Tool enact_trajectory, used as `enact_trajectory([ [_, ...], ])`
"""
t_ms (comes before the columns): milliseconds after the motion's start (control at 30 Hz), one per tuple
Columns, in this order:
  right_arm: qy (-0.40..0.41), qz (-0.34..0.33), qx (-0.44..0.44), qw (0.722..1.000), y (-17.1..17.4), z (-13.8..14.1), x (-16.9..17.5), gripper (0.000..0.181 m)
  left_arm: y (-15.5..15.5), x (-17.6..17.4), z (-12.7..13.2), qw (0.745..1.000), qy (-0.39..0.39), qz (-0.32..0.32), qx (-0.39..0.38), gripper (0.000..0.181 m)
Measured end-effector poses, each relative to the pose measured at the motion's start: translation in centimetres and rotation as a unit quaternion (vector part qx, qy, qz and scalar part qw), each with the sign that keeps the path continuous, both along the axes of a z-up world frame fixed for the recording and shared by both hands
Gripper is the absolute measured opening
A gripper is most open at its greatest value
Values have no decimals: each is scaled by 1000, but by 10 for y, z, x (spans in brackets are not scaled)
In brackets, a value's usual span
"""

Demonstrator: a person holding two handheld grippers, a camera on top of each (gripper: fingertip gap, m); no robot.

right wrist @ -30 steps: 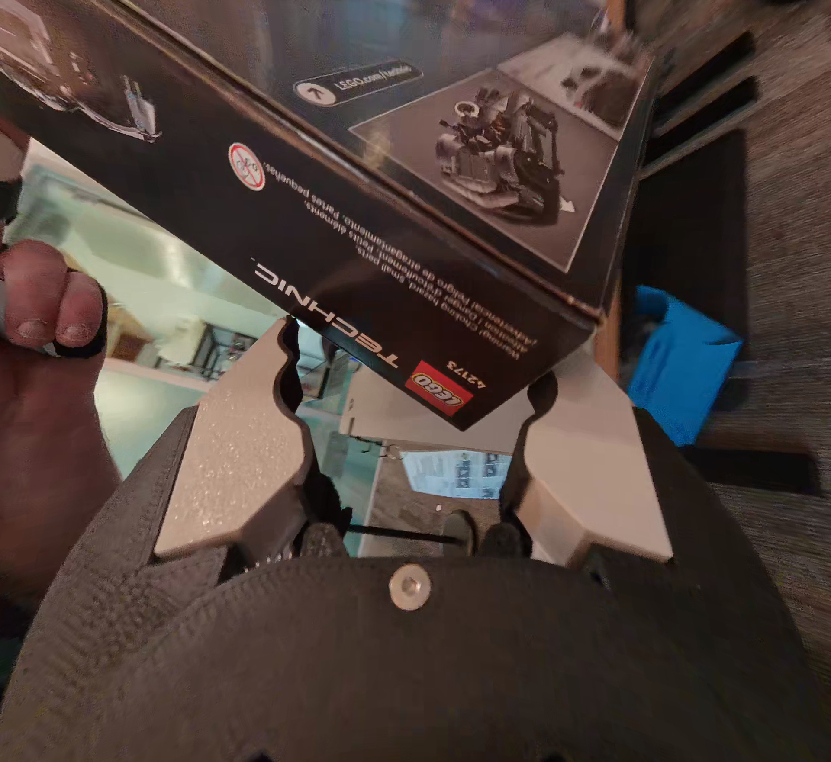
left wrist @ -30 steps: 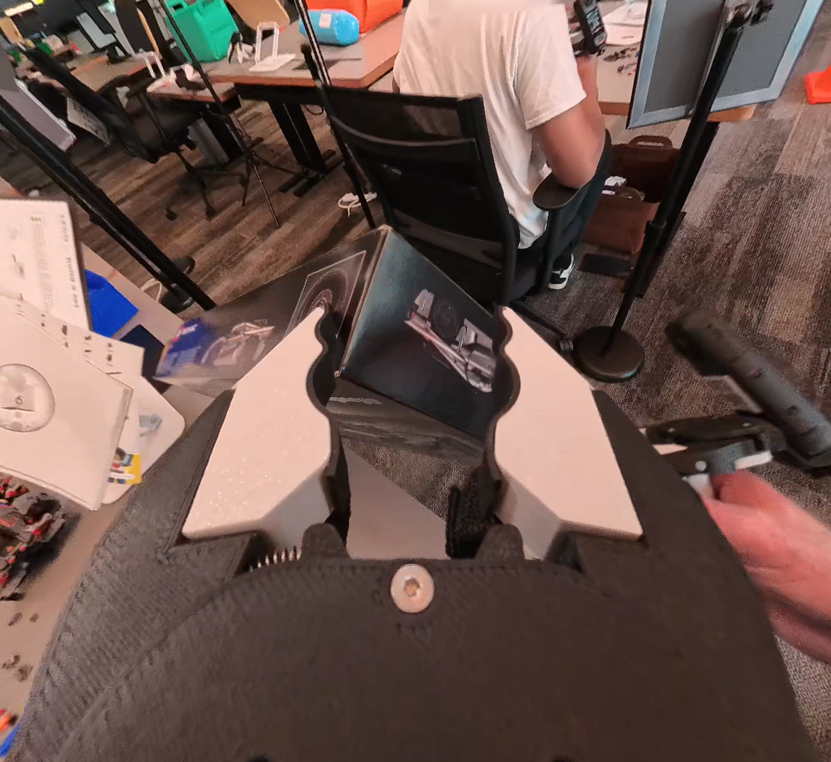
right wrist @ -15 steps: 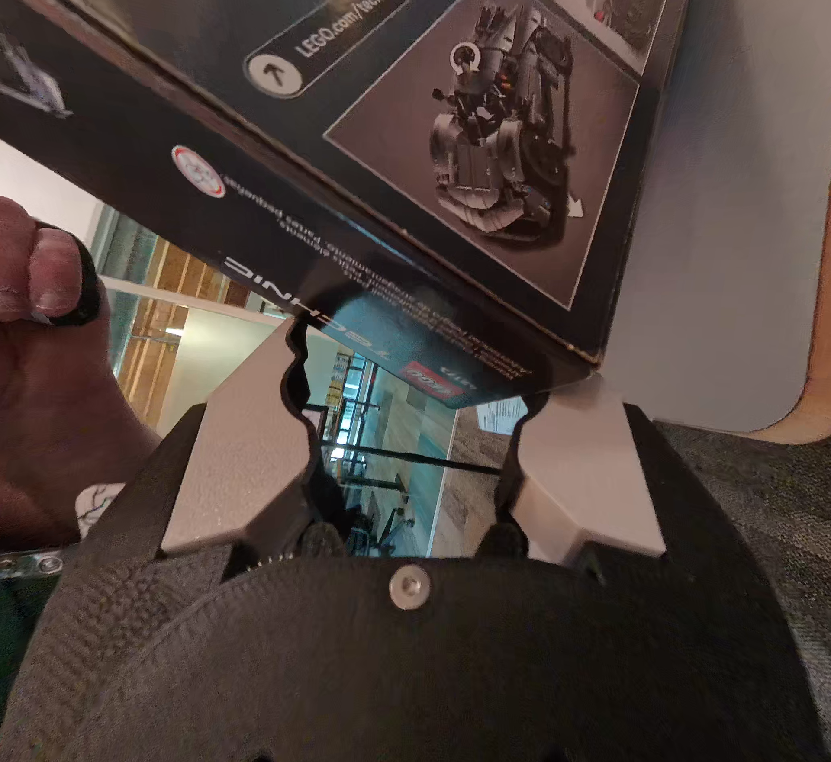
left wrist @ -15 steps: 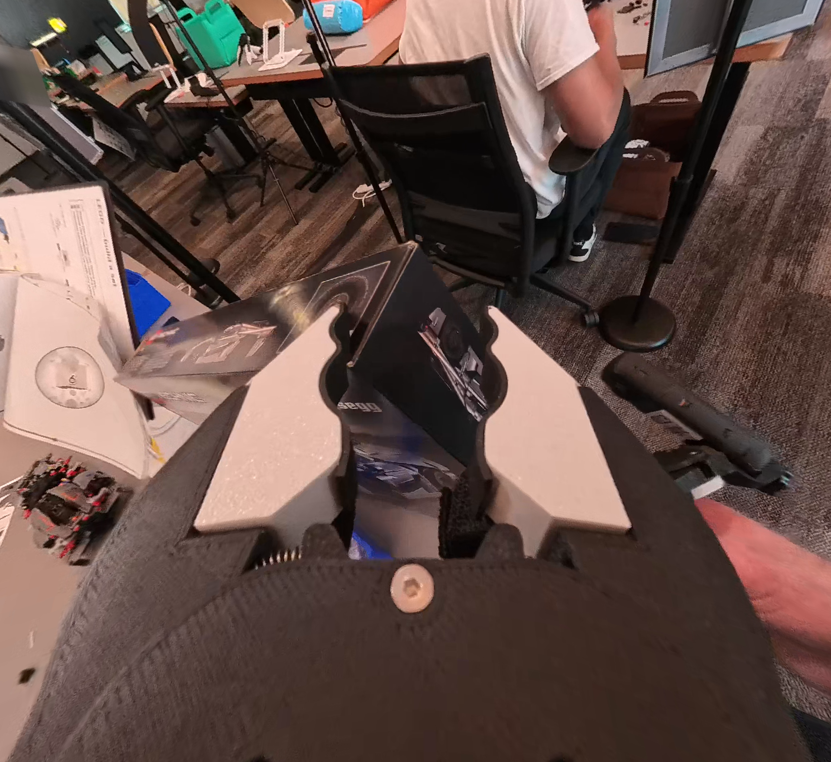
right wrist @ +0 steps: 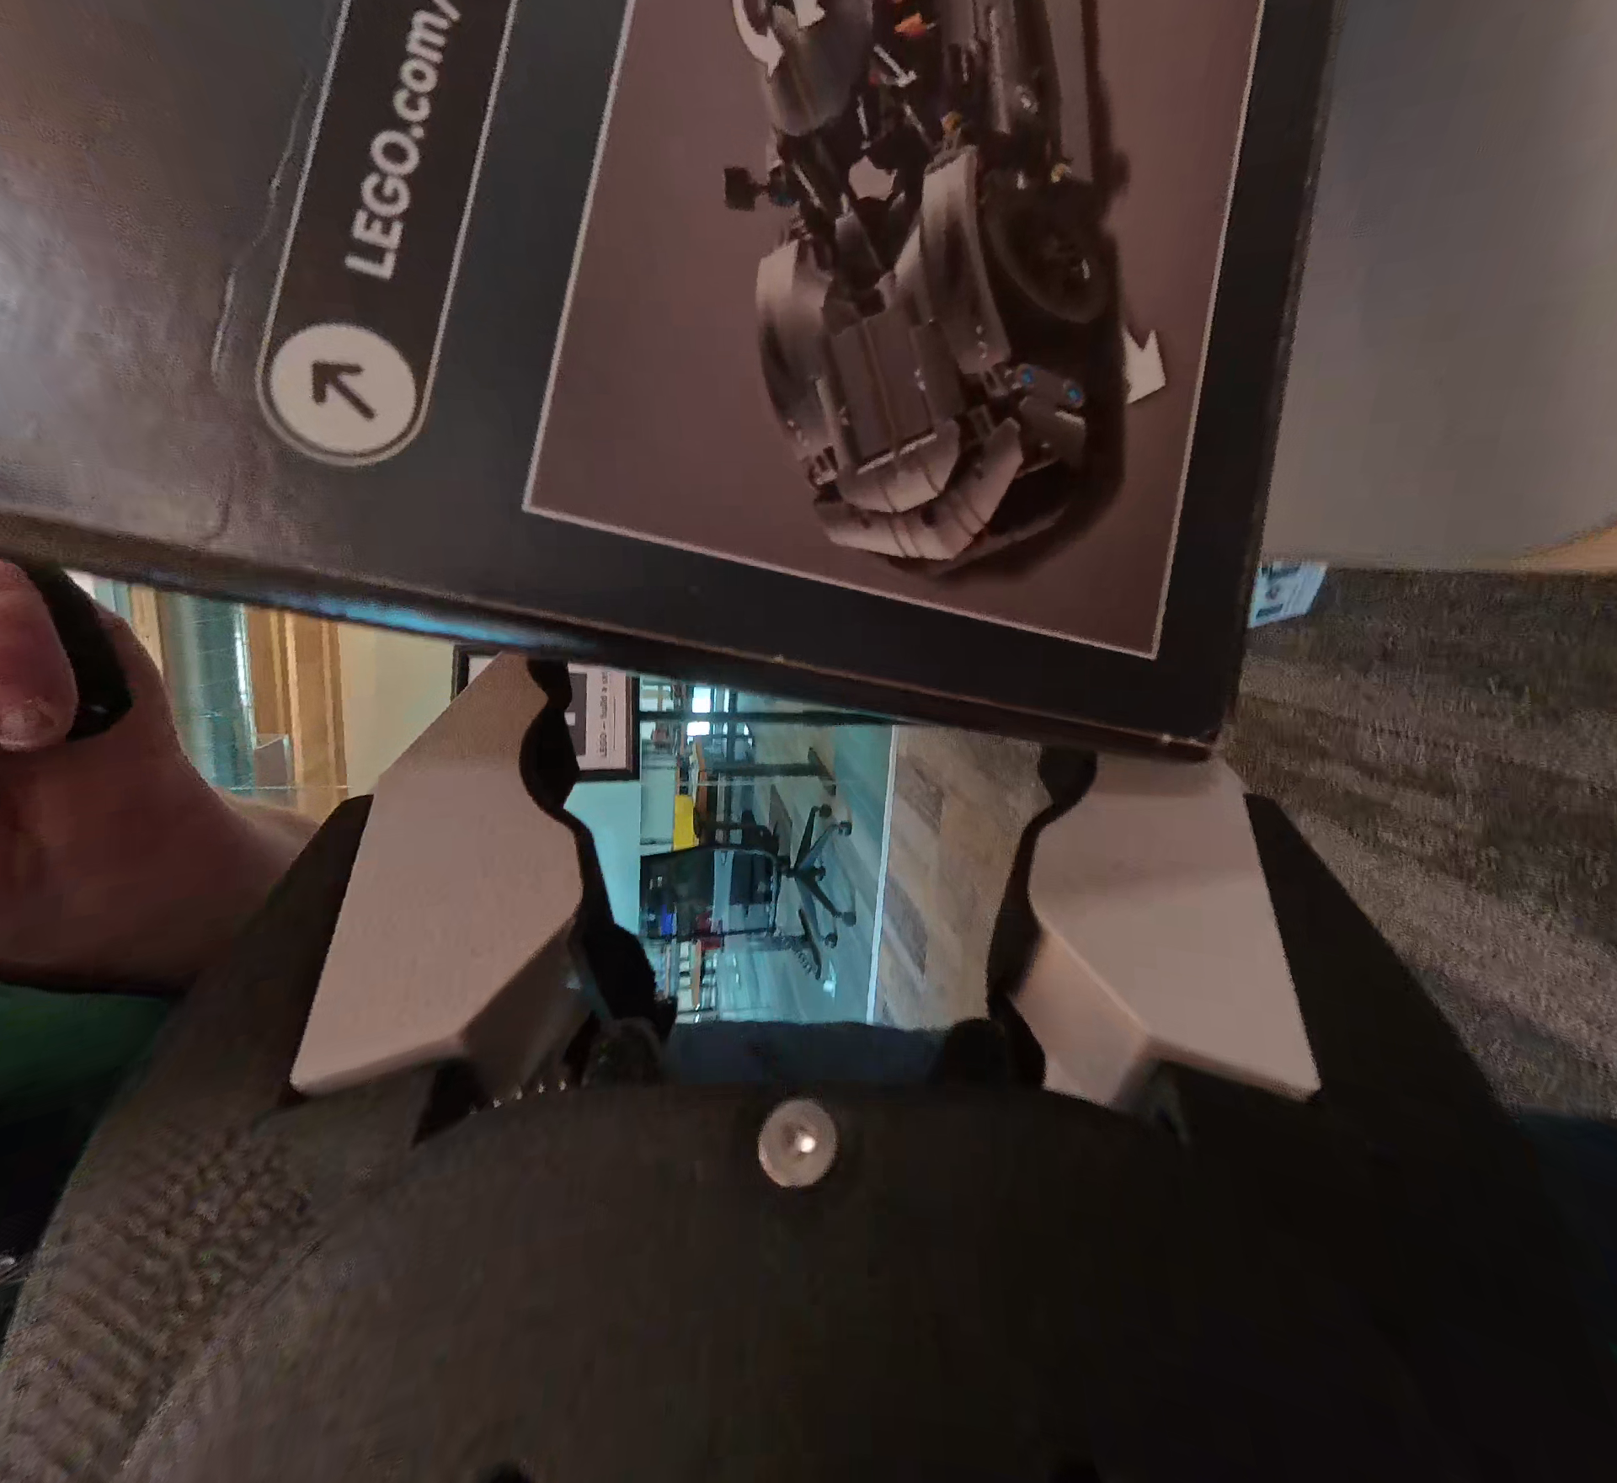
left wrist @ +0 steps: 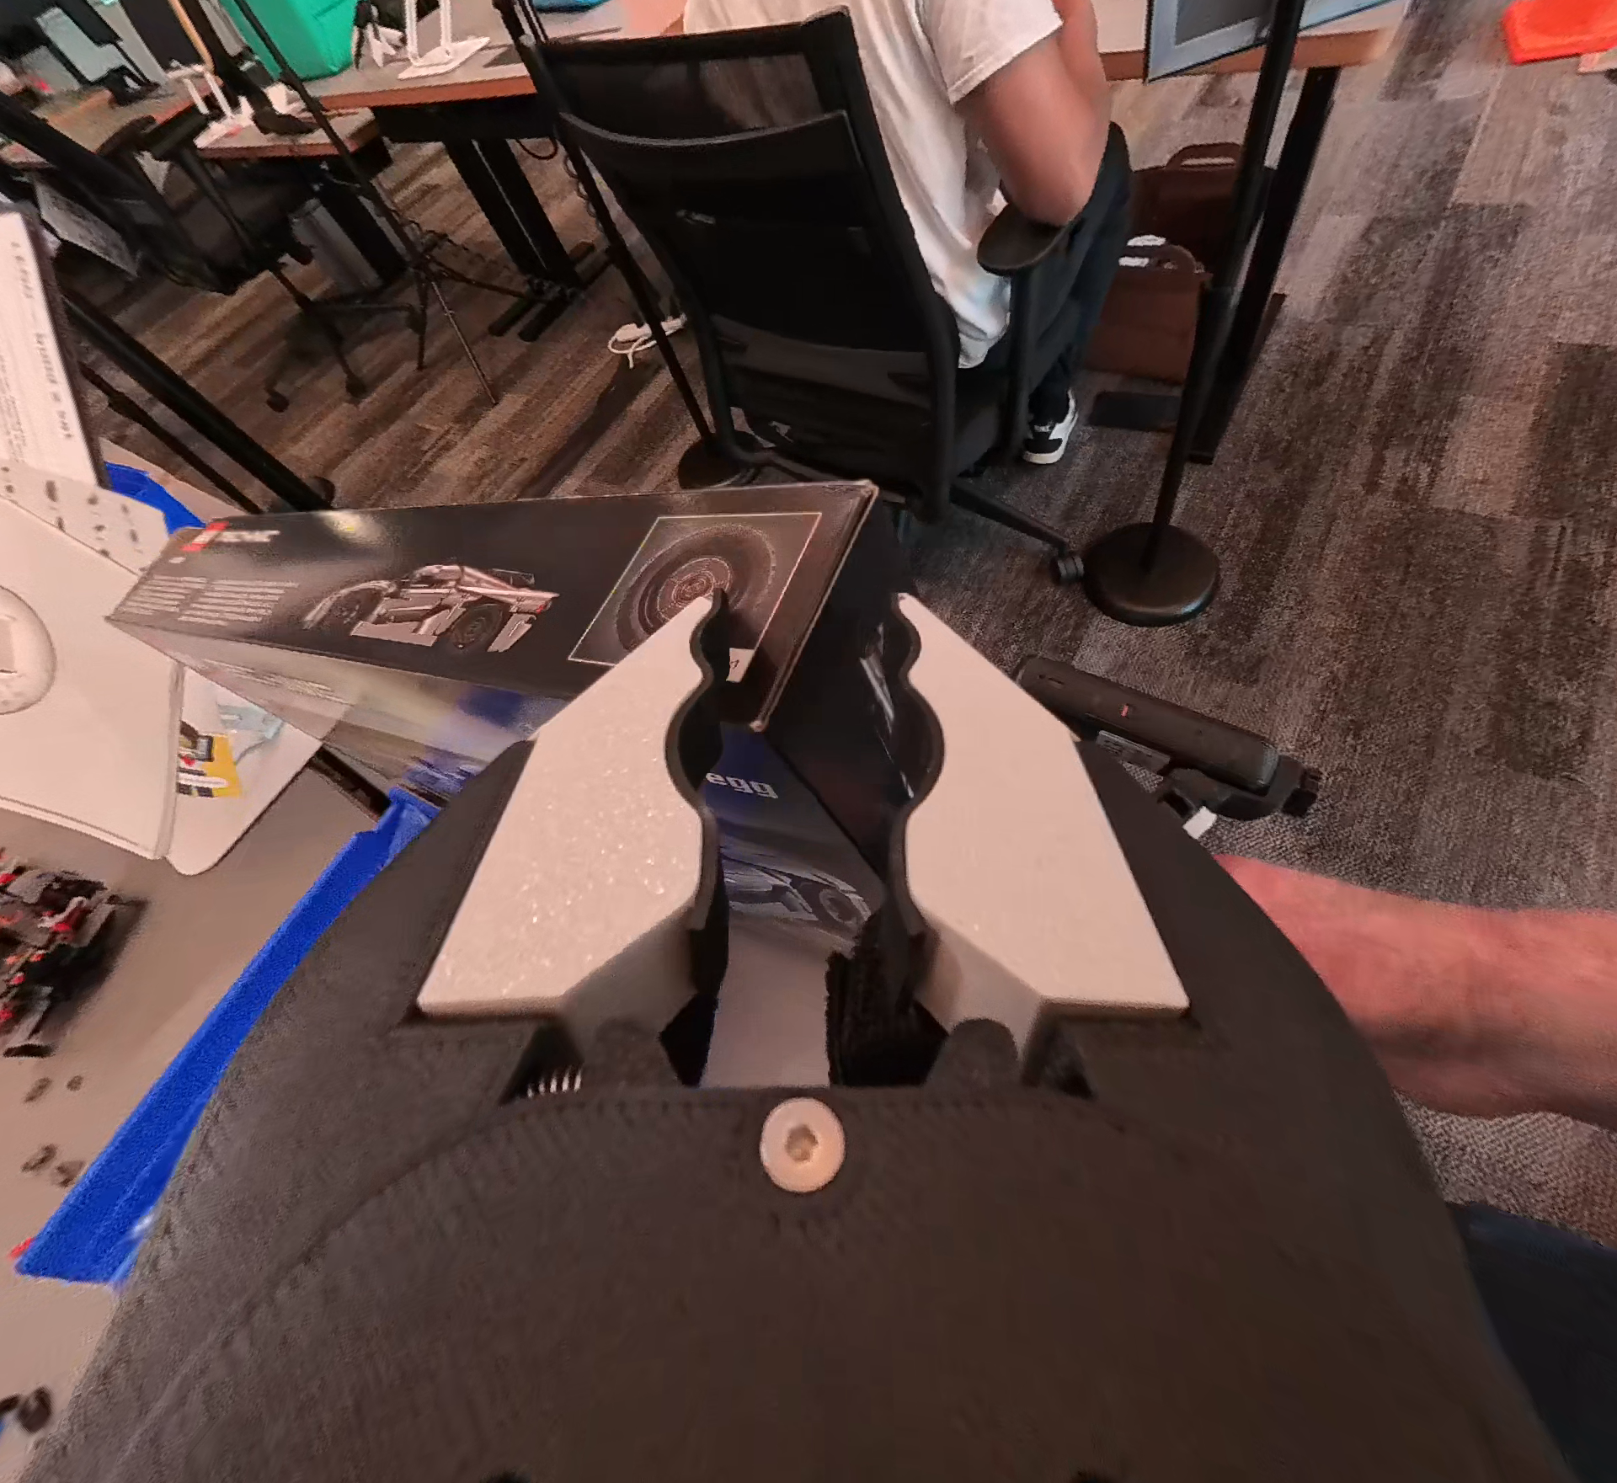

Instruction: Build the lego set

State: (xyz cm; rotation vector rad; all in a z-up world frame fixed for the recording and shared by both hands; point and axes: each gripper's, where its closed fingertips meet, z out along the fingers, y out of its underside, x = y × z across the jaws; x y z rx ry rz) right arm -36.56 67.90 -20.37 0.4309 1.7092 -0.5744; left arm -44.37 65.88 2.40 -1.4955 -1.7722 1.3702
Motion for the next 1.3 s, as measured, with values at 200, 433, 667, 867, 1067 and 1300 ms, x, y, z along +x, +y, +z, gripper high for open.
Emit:
enact_trajectory([
  [200, -6, 55, 52, 997, 22, -20, 19, 103, 22, 19, -18, 1000, -6, -15, 27, 24],
  [433, -25, 98, 80, 992, 32, -25, 35, 109, 37, 40, -53, 996, -47, -28, 72, 12],
  [667, 2, 134, 129, 983, 68, -23, 8, 106, 41, 48, -47, 993, -45, -57, 96, 19],
  [867, 98, 93, 105, 985, 79, 11, -63, 113, 22, 98, -8, 991, 28, -28, 126, 44],
  [1067, 210, 14, -102, 972, -22, 111, -115, 135, -53, 102, -18, 947, 105, 77, 292, 74],
  [1300, 186, 80, -235, 951, -133, 154, -64, 138, -121, 64, -61, 892, 135, 162, 399, 78],
])
